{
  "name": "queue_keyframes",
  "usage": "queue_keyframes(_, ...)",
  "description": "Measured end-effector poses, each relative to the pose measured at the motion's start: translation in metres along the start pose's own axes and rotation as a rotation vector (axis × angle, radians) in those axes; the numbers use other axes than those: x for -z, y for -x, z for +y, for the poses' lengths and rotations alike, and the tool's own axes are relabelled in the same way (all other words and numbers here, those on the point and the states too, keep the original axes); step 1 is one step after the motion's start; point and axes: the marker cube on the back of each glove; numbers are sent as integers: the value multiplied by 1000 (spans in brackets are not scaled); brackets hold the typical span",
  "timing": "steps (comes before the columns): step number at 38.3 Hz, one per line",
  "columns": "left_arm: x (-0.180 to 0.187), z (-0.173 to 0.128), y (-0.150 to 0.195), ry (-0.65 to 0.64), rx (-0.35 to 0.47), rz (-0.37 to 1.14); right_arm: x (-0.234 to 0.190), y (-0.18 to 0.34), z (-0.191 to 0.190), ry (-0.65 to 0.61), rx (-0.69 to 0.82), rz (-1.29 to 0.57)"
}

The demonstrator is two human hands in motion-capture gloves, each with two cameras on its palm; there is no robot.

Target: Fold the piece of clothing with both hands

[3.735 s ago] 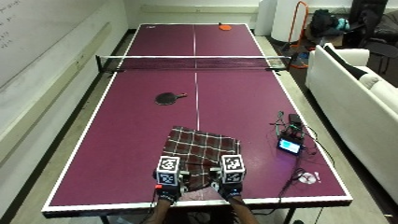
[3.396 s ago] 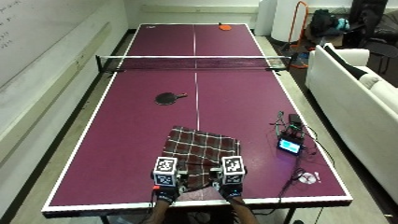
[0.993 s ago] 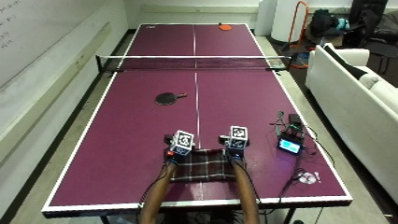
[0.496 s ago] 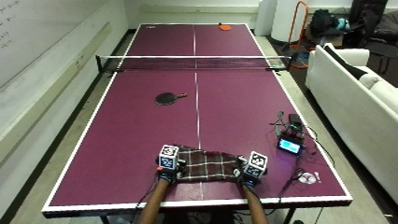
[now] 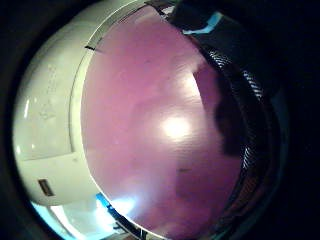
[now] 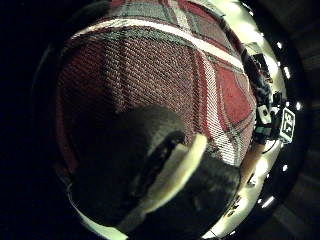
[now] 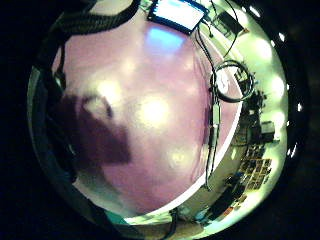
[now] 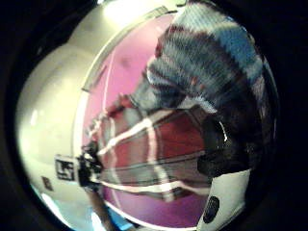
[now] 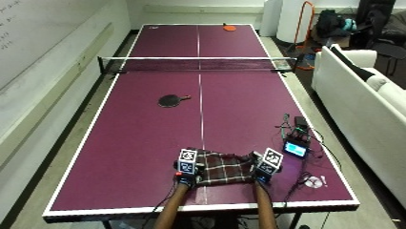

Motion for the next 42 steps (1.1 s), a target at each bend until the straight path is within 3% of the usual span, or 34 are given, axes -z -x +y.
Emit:
queue_keyframes(4, 12, -9, -8, -9, -7, 87, 1, 10, -28, 35, -67, -135)
queue_keyframes(11, 65, -6, 29, -183, -4, 368, 3, 92, -78, -165, 95, -89)
queue_keyframes(15, 95, 11, 63, -330, 21, 348, 39, 146, -44, -105, 175, 37)
queue_keyframes(18, 105, 28, 89, -368, 87, 321, 49, 186, -26, -63, 219, 66)
queue_keyframes(25, 70, 9, 144, -383, 157, 358, 58, 262, 33, -80, 303, 116)
queue_keyframes(29, 68, 14, 157, -390, 177, 358, 77, 281, 80, -129, 342, 157)
queue_keyframes(33, 69, 16, 163, -399, 181, 364, 67, 296, 96, -157, 375, 165)
queue_keyframes(35, 70, 18, 164, -402, 181, 366, 59, 298, 102, -104, 411, 136)
queue_keyframes(37, 72, 20, 163, -403, 183, 363, 52, 293, 113, 56, 475, 19)
queue_keyframes(40, 73, 20, 162, -409, 187, 343, 48, 279, 128, 374, 583, -371)
queue_keyframes(42, 71, 14, 162, -421, 184, 329, 51, 271, 127, 447, 649, -589)
